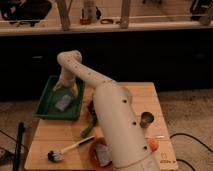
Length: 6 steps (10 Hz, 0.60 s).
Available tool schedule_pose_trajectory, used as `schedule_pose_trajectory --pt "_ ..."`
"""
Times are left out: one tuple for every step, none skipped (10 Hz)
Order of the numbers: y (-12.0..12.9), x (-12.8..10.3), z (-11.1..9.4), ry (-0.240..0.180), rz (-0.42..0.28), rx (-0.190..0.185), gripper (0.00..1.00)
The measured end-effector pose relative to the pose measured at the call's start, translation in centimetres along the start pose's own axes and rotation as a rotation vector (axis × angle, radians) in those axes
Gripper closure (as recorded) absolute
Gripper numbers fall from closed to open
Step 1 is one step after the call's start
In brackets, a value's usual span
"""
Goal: Place sponge in tray
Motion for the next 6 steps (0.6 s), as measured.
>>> schedule_pose_trajectory --pt "0.16 -0.02 -0.10 -0.002 -0.012 0.007 0.20" --pt "0.45 -0.07 -0.20 -0.005 -0.032 0.016 0.20" --pt "0.60 -0.14 -0.29 -0.008 -0.050 0.025 0.20" --pt "0.80 -0.18 -0.36 -0.011 -0.062 0.031 0.20" --pt "0.98 -0.08 -0.47 -0.010 -0.060 0.033 0.20" --pt "0.90 -0.14 -0.44 -0.011 -0.061 0.033 0.20"
